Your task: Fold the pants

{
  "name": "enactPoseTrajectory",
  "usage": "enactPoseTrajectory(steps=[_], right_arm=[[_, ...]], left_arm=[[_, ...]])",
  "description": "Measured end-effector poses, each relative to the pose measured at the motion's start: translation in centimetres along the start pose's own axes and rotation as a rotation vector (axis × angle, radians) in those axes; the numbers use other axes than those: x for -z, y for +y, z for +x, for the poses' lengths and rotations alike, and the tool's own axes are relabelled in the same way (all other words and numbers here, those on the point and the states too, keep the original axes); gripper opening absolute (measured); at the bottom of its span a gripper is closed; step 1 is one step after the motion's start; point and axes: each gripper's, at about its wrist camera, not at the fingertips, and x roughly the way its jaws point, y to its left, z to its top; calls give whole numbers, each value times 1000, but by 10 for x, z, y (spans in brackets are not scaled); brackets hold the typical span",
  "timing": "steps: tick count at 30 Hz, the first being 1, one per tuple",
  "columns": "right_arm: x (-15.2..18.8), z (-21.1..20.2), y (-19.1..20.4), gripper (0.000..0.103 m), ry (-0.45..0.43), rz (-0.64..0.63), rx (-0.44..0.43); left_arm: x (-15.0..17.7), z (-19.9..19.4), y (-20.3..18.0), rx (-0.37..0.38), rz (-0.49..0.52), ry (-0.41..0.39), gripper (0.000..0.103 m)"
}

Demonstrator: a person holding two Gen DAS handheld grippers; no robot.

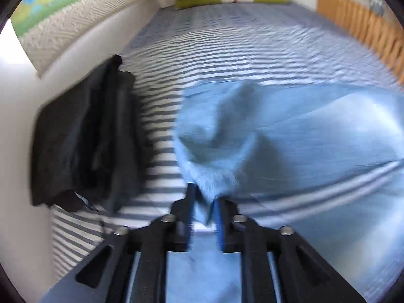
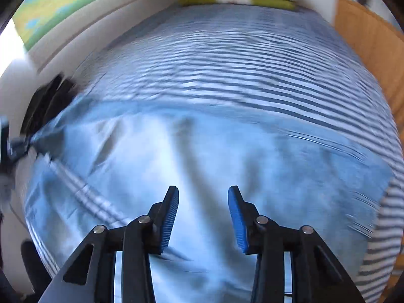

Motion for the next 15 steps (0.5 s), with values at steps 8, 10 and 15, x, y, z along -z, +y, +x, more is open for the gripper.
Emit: enactPoseTrajectory(steps=[8, 10, 15], right_arm=[[-35, 69, 154, 49, 38, -272, -71], [-39, 92, 183, 52, 70, -321, -63], [-40, 131, 207, 52, 99, -383, 76]], left_arm=[[7, -4, 78, 67, -244, -16, 59], [1, 23, 91, 150, -322, 30, 59], [-22, 80, 61, 193, -256, 79, 58]])
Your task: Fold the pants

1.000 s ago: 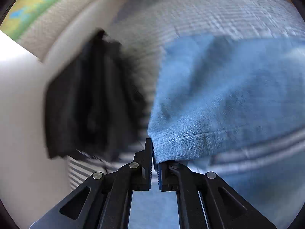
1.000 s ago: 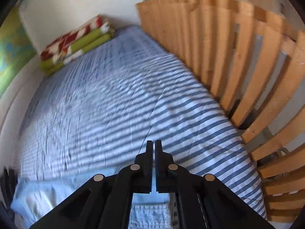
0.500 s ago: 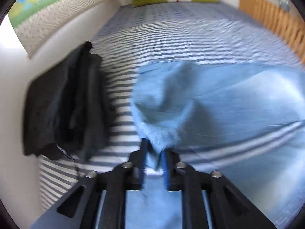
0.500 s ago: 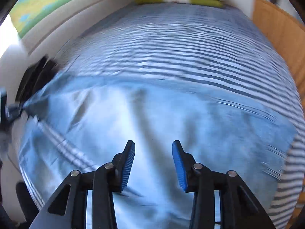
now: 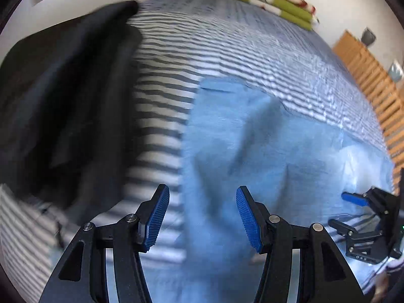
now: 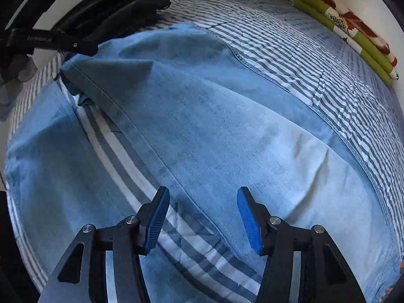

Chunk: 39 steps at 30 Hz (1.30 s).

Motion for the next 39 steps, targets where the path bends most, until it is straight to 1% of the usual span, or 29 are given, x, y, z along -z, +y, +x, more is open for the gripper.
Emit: enactPoseTrajectory(steps=[1, 2, 3, 5, 6, 7, 9, 11, 13, 14, 15, 16, 17, 18, 19, 20, 22, 23, 25, 26, 27, 28, 29, 31, 33, 35, 37, 38, 39], right_arm=[[-1, 5, -3, 52, 9, 13, 14], [-1, 9, -7, 51, 21, 32, 14], [-2, 10, -12, 49, 22, 55, 2], [-4, 8, -15, 27, 22, 65, 7], [-4, 6, -17, 2, 31, 60, 29], [-3, 2, -20, 2, 27, 56, 26], [2, -9, -28, 2, 17, 60, 33], [11, -23, -43, 2, 6, 98, 32], [20, -39, -66, 3, -23, 186, -5], [22, -46, -76, 3, -38, 229, -5], [25, -52, -87, 8, -48, 269, 4], [27, -57, -97, 9, -56, 303, 5], [27, -61, -103, 9, -60, 325, 9], [26, -66, -109, 10, -63, 343, 20], [25, -70, -111, 14, -66, 350, 31], [24, -74, -112, 17, -78, 355, 34], [15, -82, -113, 27, -116, 354, 16], [10, -85, -110, 30, -131, 354, 2], [0, -85, -105, 32, -147, 359, -38], [-7, -81, -102, 32, -148, 362, -58], [-12, -78, -98, 32, -143, 361, -73], [-17, -75, -93, 32, -138, 359, -79], [-22, -72, -89, 32, -137, 360, -84], [-34, -65, -86, 32, -131, 370, -87], [-46, -64, -84, 32, -145, 369, -77], [-62, -63, -84, 37, -161, 376, -56], [-82, -54, -86, 56, -158, 367, -60], [-93, -45, -86, 60, -139, 353, -60], [-104, -35, -86, 62, -114, 337, -56]], left_arm=[[-3, 13, -9, -36, 24, 22, 36], [-6, 22, -12, -57, 31, 40, 18], [-8, 28, -16, -68, 25, 56, 4], [-13, 18, -26, -47, 20, 6, 3], [-14, 2, -32, -22, 25, -38, 3], [-14, -9, -37, -8, 36, -59, 3], [-4, -35, -60, 43, 121, -101, 3], [10, -51, -86, 117, 190, -108, 3], [26, -51, -120, 180, 247, -95, 3], [39, -45, -144, 230, 286, -71, 4], [49, -37, -159, 255, 310, -39, 7], [60, -29, -173, 269, 334, 0, 16], [76, -18, -189, 293, 369, 59, 22], [87, -16, -195, 316, 382, 83, 25], [100, -19, -198, 338, 396, 92, 25], [107, -24, -197, 340, 407, 87, 25], [114, -37, -181, 336, 400, 51, 26], [111, -46, -163, 294, 368, 10, 29], [90, -43, -135, 189, 306, -29, 51], [80, -39, -121, 149, 267, -36, 53], [66, -30, -106, 126, 219, -18, 57], [53, -15, -95, 141, 183, 27, 64], [45, -3, -86, 166, 155, 70, 66], [34, 20, -80, 184, 95, 113, 66], [34, 40, -84, 168, 100, 162, 66], [39, 42, -93, 143, 140, 123, 66], [43, 41, -96, 149, 151, 107, 54], [44, 40, -95, 144, 144, 95, 48], [44, 39, -93, 124, 136, 90, 29]])
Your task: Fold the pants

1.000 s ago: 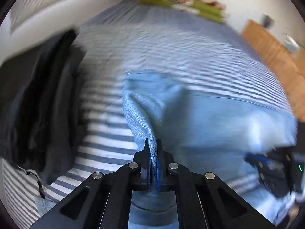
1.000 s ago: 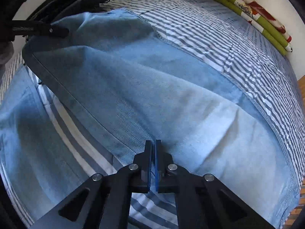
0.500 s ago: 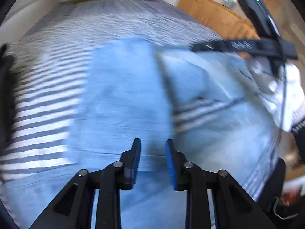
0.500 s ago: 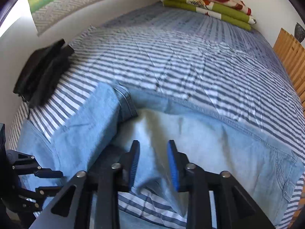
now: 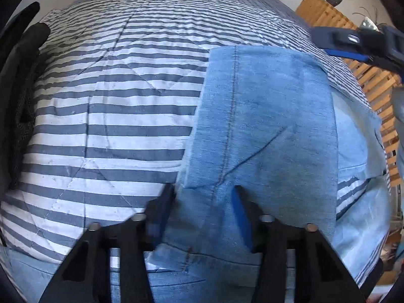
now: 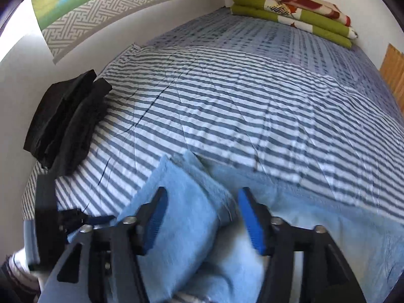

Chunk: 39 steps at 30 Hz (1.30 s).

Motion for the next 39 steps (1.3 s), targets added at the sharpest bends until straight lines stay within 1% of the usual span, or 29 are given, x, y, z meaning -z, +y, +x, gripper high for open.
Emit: enactPoseTrajectory(steps=[3, 4, 5, 6, 7, 9, 11, 13, 14, 15, 16, 17, 18, 19, 20, 21, 23, 24, 25, 26, 28, 29, 30, 31, 32, 35, 36, 38, 39], right_arm=[[-15, 37, 9, 62, 103, -35, -2], [-17, 45, 14, 60, 132, -52, -1], [-18, 49, 21, 55, 145, -80, 6], [-18, 51, 28, 26, 160, -114, 11], [-19, 52, 35, 6, 178, -142, 5], [-24, 44, 50, 5, 147, -193, 24], [-36, 31, 68, 4, 89, -219, 8], [-54, 13, 91, 4, -2, -220, -75], [-63, 5, 107, 4, -59, -223, -114], [-73, -2, 122, 5, -109, -227, -140], [-82, -9, 140, 12, -157, -240, -151], [-89, -12, 152, 18, -176, -250, -133], [-95, -15, 161, 34, -174, -251, -111], [-100, -18, 164, 47, -164, -233, -123], [-101, -25, 161, 48, -164, -211, -139], [-98, -33, 154, 48, -171, -196, -149], [-84, -51, 130, 48, -182, -154, -166], [-73, -57, 116, 48, -182, -119, -169], [-58, -64, 97, 48, -178, -77, -178], [-43, -71, 79, 48, -170, -43, -178], [-1, -82, 39, 48, -150, 7, -121], [25, -86, 22, 48, -140, 11, -80], [55, -92, 0, 48, -128, 21, -27], [78, -97, -16, 48, -119, 37, 3], [101, -105, -37, 48, -110, 66, 22], [172, -134, -109, 48, -82, 225, 97], [195, -146, -131, 48, -83, 281, 121], [245, -178, -179, 48, -97, 404, 166], [274, -198, -202, 48, -106, 465, 201]], left_arm=[[3, -7, 11, 18, -28, -16, 14], [4, -10, 14, 29, -30, -23, 12], [6, -15, 18, 29, -30, -35, 11], [7, -20, 18, 27, -27, -47, 10], [9, -29, 22, 24, -23, -69, 9], [13, -50, 33, 6, -27, -121, 8], [16, -77, 47, -61, -38, -179, 8], [18, -115, 66, -154, -54, -270, 8], [21, -139, 77, -241, -61, -330, 8], [23, -154, 86, -328, -65, -370, 8], [21, -164, 96, -439, -78, -385, 9], [19, -168, 105, -536, -97, -385, 10], [15, -168, 118, -654, -116, -371, 13], [12, -164, 127, -745, -102, -344, 13], [9, -160, 134, -800, -94, -315, 13], [10, -160, 141, -810, -104, -306, 15], [13, -164, 148, -778, -132, -316, 21], [16, -168, 147, -764, -138, -324, 30], [18, -169, 140, -743, -142, -335, 34], [23, -175, 137, -704, -143, -348, 34], [20, -165, 134, -622, -131, -351, 34], [30, -172, 122, -587, -117, -354, 34], [31, -172, 110, -553, -96, -348, 34], [33, -173, 97, -517, -73, -346, 34], [34, -171, 79, -463, -38, -348, 34], [39, -163, 29, -362, 26, -332, 34], [41, -158, 4, -318, 62, -326, 34], [44, -149, -38, -269, 125, -311, 34], [48, -144, -66, -233, 171, -304, 34]])
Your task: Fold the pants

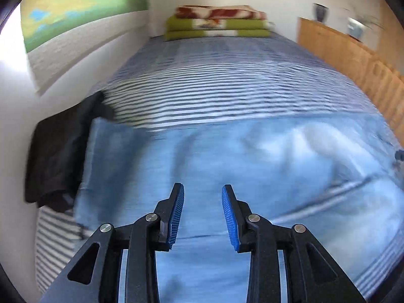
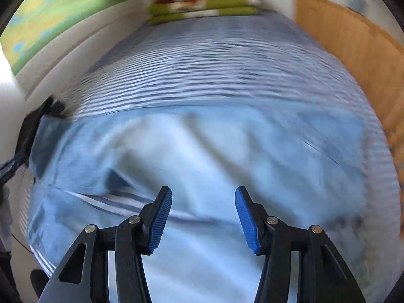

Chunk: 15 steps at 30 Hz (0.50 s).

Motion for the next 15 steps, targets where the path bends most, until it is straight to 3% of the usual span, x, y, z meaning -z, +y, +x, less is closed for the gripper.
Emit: enactPoseTrajectory(steps=[3, 7, 11, 15], right_arm=[[32, -33, -76, 48, -5, 144, 79], [84, -59, -158, 48, 27, 280, 142], [133, -63, -197, 48, 69, 359, 89], [157, -49, -203, 48, 115, 385, 15]], left_arm=[[7, -12, -91, 111, 131, 10, 36], [36, -26, -216, 256, 325, 40, 49], [85, -26, -325, 372, 562, 103, 49], [136, -19, -398, 359, 778, 148, 50]])
